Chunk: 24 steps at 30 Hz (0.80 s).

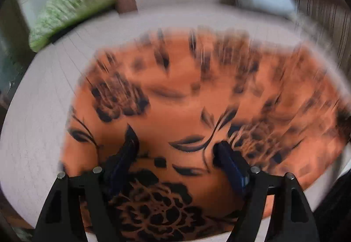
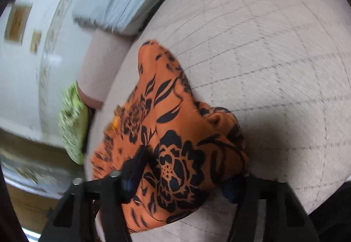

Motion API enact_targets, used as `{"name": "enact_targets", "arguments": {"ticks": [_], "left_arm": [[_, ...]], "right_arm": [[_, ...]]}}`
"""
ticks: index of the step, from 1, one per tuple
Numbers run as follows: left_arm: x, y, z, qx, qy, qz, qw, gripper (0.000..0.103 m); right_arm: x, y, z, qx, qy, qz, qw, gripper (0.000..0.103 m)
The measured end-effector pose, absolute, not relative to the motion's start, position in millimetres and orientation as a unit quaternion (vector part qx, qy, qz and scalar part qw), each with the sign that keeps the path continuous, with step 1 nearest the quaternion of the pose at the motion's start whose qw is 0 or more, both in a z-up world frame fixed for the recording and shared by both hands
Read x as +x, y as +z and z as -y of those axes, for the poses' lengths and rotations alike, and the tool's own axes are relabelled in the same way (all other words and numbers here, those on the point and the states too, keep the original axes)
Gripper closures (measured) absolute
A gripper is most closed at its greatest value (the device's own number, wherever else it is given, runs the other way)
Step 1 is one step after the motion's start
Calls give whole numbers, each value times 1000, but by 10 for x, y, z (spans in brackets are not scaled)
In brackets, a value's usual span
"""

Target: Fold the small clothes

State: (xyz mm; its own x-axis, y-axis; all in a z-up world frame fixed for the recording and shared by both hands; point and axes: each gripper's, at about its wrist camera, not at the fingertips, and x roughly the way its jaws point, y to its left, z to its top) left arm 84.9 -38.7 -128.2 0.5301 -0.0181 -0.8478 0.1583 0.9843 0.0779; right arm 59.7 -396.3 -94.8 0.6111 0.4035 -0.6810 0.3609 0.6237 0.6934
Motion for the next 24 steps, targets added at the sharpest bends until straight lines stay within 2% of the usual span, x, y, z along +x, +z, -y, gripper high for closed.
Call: {"name": "enact_targets", "arguments": {"ticks": [1,2,9,16,21,24], "left_arm": [[819,-1262,387,73,-50,-467,880,20],[812,-1245,385,73,-50,-469,879,20],[759,-1079,90,1,-72,-469,880,21],[369,-526,-859,-102,-21,-393,913,21],[36,-393,-1637,-148,38,-366,918,21],[-94,-475,-1975,-168,67,-372,910,21]], "right_arm": [[642,-929,3910,423,18,-452,785,82],[659,-889,3867,411,15,-455,790,85],[775,-70,3212,235,15,-425,874,86],[650,623,1845,75,103,-376,918,87],[575,556,660,-24,165,-377,911,87],[581,96,-44,-89,181,-415,887,86]]}}
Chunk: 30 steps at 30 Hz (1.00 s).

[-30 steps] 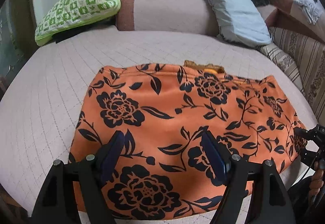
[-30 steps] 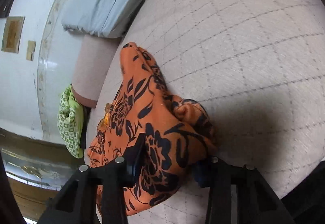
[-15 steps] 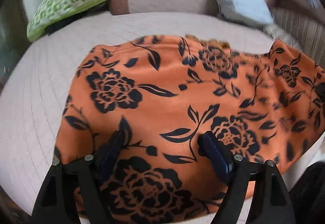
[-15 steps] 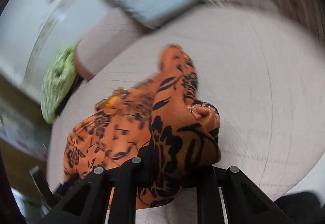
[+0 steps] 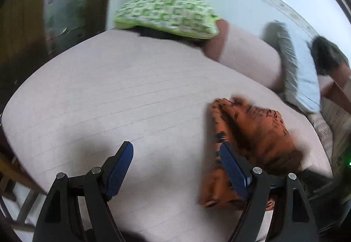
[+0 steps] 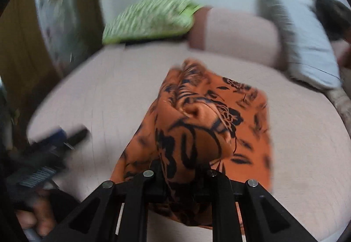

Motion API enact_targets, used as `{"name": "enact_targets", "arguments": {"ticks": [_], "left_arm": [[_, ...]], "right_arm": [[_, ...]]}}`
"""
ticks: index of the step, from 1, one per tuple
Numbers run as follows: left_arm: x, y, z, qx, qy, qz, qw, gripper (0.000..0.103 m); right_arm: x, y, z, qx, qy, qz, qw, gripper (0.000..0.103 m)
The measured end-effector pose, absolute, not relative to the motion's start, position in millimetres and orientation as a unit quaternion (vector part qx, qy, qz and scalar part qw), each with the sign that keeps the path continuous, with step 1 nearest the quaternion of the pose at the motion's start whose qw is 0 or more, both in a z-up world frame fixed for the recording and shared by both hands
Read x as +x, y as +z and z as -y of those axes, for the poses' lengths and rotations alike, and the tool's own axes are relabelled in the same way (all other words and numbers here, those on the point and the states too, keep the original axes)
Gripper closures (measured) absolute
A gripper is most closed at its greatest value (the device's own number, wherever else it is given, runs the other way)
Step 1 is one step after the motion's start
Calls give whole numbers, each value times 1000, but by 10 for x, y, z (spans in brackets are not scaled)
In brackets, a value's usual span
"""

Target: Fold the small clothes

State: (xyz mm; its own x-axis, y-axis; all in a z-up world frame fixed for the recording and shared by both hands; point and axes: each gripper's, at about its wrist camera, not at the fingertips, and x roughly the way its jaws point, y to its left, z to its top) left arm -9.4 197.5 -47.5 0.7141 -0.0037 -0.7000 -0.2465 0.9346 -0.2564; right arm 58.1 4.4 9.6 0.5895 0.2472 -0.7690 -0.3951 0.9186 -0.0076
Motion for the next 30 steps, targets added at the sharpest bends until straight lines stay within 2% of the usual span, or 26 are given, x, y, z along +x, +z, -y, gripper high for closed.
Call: {"name": "enact_targets", "arguments": {"ticks": [2,4,8,15,18,19,21,22,25,30], "left_arm": [[-134,-544,-2101,-179,78,-380,904,21],[-169,-584,-2175,-185,82,-380,902,21],[-180,-583,-2177,-180,76,-374,906,21],[-198,-523,-2180,-176,81,-370,909,21],[-131,-473,-2191,-172,80,-372,909,21],[-102,-441,-2184,-167,79,-370,910,21],[-47,-354,-2157,-156,75,-364,915,21],[14,-295,-2126,-148,71,-362,918,21],[133,-150,-1991,-130,55,-356,924,21],[406,-76,-1423,-111,-37,-367,923,21]], "right_arm": [[563,-325,-418,-150,190,-454,857,81],[412,-526,-628,-212,179,-425,862,80],[476,-402,-596,-194,183,-435,860,81],[404,-16,-548,-168,196,-402,879,84],[320,-398,-705,-240,207,-428,846,71],[236,-479,-738,-265,205,-412,847,67],[-24,-507,-779,-317,221,-327,862,48],[-49,-481,-743,-309,235,-334,859,45],[-51,-324,-477,-237,279,-366,856,37],[-286,-60,327,-105,308,-380,866,35]]}}
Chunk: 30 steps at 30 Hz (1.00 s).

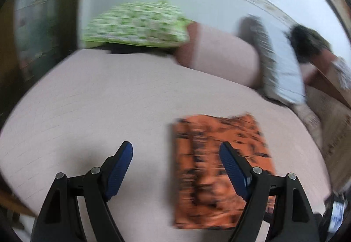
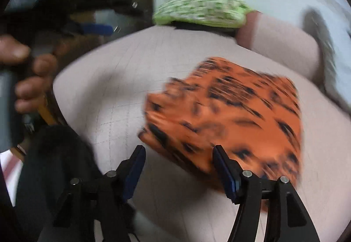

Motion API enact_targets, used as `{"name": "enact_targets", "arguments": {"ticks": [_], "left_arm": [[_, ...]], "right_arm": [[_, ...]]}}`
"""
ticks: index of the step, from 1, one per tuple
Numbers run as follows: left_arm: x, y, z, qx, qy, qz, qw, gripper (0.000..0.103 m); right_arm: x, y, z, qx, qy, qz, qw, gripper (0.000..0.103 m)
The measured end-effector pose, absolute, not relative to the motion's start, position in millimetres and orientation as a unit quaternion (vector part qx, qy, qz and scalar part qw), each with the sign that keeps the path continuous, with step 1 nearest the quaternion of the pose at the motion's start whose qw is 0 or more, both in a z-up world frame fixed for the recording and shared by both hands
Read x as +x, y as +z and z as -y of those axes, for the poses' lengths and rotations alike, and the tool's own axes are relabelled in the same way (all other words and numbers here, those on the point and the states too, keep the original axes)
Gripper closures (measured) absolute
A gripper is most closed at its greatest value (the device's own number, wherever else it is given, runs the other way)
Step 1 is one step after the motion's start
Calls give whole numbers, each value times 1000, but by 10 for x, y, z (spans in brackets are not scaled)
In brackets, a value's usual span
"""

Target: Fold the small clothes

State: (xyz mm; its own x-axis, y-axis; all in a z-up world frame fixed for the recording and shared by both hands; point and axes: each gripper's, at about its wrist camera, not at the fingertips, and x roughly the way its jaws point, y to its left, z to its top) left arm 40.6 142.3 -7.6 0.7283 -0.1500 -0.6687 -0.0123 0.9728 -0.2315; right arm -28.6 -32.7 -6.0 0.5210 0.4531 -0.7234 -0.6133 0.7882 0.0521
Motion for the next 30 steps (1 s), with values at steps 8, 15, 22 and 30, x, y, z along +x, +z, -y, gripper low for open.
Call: {"name": "enact_targets", "arguments": {"ticks": [8,15,22,30], "left_arm": [[569,-917,-1244,-110,0,-499,859,21],[394,-1119,-1477,-135,-12,-509,850,15],[273,-991,-1673,-201,-15,-492,847,14],[426,-517,-1335,-148,-64,-440,883,14]], "right_arm": [[55,100,1498,116,300,-423,847,34],[701,-604,1531,265,336,-539,726,35],[747,-500,1636,306,350,-525,713,38],[985,134,1617,287,394,-462,741,34]]}}
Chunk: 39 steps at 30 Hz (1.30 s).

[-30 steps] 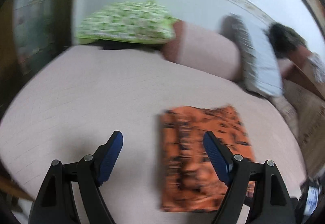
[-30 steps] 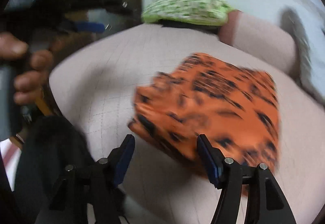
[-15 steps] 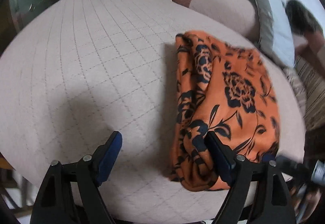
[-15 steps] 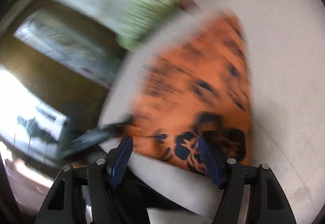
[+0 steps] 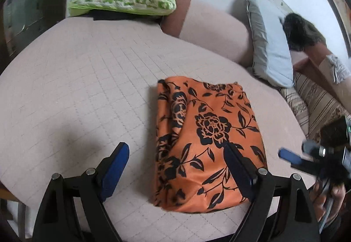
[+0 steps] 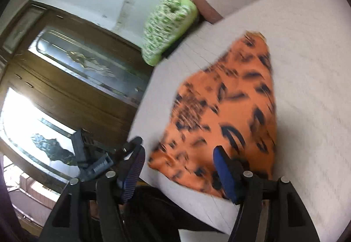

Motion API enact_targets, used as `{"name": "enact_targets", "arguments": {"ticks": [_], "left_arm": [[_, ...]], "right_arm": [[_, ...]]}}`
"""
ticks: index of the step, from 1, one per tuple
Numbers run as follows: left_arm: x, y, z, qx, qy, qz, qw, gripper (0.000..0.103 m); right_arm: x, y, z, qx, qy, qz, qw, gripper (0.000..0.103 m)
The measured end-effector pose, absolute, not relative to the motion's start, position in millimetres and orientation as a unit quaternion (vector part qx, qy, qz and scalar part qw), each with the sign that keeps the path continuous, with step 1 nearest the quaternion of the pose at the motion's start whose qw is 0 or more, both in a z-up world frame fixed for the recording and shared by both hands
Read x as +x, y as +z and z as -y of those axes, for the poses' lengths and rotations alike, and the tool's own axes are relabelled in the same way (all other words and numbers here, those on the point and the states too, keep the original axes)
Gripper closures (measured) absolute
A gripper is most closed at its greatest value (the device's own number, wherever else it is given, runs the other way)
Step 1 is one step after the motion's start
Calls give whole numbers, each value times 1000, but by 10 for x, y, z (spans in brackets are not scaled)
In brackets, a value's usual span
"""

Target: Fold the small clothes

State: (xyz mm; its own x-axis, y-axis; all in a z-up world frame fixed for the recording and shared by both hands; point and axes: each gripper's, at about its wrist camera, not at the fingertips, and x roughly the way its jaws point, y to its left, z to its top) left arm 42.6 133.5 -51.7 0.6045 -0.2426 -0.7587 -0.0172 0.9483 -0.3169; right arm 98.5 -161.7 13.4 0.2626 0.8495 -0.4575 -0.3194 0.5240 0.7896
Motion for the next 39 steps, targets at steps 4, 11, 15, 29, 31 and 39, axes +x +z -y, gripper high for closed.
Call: {"name": "enact_targets", "arguments": {"ticks": [4,11,15,29,31,39], "left_arm": [[592,-1027,-1289,-93,-4,-519,849,15],[527,-587,-1211,-78,-17,-454,888,15],[674,-385,-965,-67,-70,-425,900,15],[1084,-1092,-854,-81,-44,-498,862,14],[1102,-1086,-853,-78,-42,-497,863,14],[1037,-1055,-825,-82,-40,-493,865,14]], "right_arm": [[1398,-248,1480,336,413,-513,673,34],[1628,-256,1617,344,384,-520,681,31],[2127,-269,1900,347,322,-512,717,23],[2945,-885,1332,297,335,-569,690,76],[2957,-1008,1377,303,312,-585,685,72],[2393,-592,1639,331,333,-555,687,23]]}}
